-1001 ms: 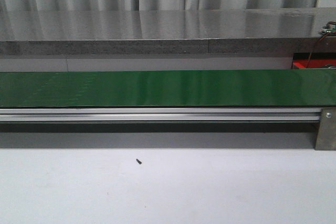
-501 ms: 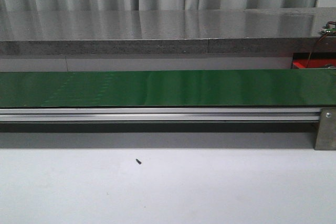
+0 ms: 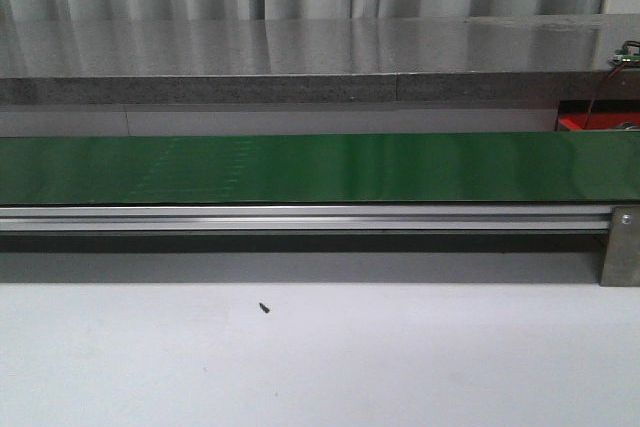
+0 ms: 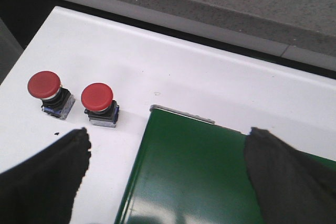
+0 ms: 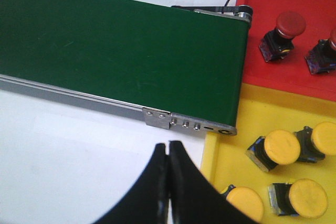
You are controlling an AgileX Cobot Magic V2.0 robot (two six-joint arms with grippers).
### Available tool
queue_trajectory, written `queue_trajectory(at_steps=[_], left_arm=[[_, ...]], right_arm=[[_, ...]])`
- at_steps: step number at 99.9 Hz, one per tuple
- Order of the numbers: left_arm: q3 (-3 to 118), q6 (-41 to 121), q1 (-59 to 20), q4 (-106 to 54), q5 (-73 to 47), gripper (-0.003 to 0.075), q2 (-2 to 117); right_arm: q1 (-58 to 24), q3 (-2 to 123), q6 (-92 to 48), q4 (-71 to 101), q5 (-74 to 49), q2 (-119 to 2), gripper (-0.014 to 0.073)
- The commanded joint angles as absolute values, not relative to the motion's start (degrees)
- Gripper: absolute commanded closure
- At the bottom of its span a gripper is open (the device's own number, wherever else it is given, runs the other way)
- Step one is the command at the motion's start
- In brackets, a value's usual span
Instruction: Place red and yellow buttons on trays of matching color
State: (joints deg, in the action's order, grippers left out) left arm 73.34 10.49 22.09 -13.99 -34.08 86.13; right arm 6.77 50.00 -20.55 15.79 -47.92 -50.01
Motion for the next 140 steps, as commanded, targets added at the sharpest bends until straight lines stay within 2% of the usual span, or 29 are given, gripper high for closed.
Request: queue_trajectory(at_steps=[1,24,67,140], left_arm=[[77.7,9.9,23.0,-14.0,-30.6,0.0132,88.4],[83.9,9.8,24.7,-11.4,-30.5,0.0132,98.4],[91.7,9.8,27.0,-10.9,-31.2,0.0132,108.9],[95.0,9.8,26.9,-10.9,-29.3,0.0132,117.3]], right_arm=[[6.7,51.3,-21.2,16.4,-45.2,-49.4,0.0662],[6.7,51.3,-21.2,16.4,-45.2,-49.4,0.0662],[6.7,51.3,-21.2,16.4,-45.2,-49.4,0.0662],[6.7,51.3,-21.2,16.4,-45.2,-49.4,0.0662]])
